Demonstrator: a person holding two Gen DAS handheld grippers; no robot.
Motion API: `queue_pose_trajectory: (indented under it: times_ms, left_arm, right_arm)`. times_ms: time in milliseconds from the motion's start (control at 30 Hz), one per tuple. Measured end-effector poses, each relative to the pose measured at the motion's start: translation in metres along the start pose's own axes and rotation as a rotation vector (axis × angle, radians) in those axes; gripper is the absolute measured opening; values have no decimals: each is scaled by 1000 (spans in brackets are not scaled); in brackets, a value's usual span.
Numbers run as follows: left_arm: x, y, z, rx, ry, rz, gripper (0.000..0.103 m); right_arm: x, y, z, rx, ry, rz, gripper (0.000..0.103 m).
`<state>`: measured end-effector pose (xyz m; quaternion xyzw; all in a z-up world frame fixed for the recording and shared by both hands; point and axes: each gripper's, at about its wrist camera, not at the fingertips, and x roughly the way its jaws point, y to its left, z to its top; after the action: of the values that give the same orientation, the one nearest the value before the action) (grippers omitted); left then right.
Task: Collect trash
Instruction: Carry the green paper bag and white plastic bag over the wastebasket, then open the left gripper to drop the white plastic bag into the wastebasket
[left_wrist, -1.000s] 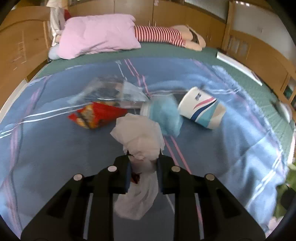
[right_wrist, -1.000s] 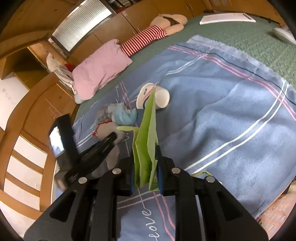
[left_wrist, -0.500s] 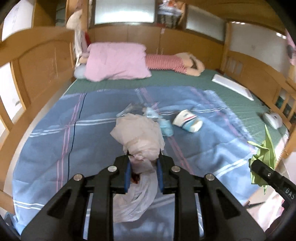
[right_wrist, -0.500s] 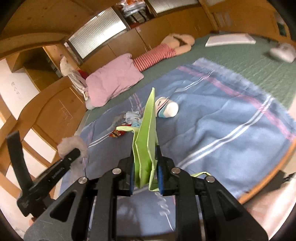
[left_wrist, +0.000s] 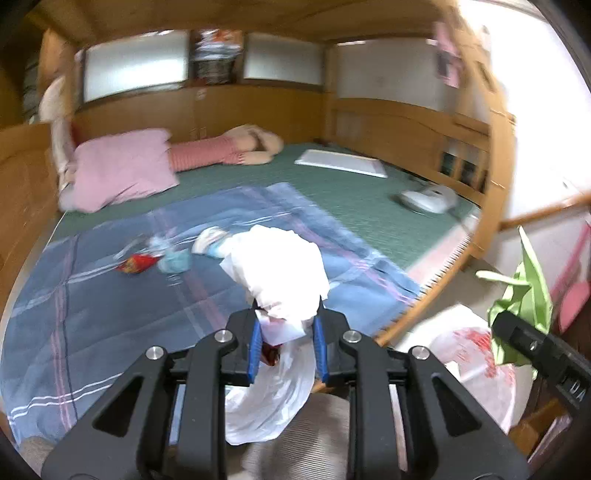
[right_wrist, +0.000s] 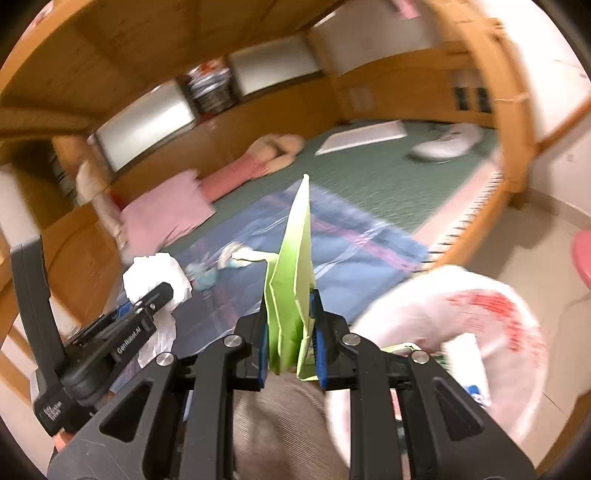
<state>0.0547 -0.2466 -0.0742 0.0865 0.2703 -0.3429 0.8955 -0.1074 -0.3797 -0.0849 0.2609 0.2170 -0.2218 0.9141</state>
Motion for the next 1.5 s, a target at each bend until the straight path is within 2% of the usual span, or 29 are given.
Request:
queue_pose_trajectory:
  times_ms: [233,467,600,1500]
  left_arm:
    - [-28,-78,-18,128,-42,-106,24]
    - [-41,-121,-24,201,-76,-132,25]
    - [-40,-131,-22,212,-87,-134,25]
    - [-2,-158,-30,242,-21,-180,28]
  right_arm:
    - [-64,-43,-9,57,-103,-113,21]
    - [-99,-63,-13,67,-182,-172,21]
    - [-103,-66,-12,59,-207,-190,21]
    - [-100,-81,-13,94,-191,-245,21]
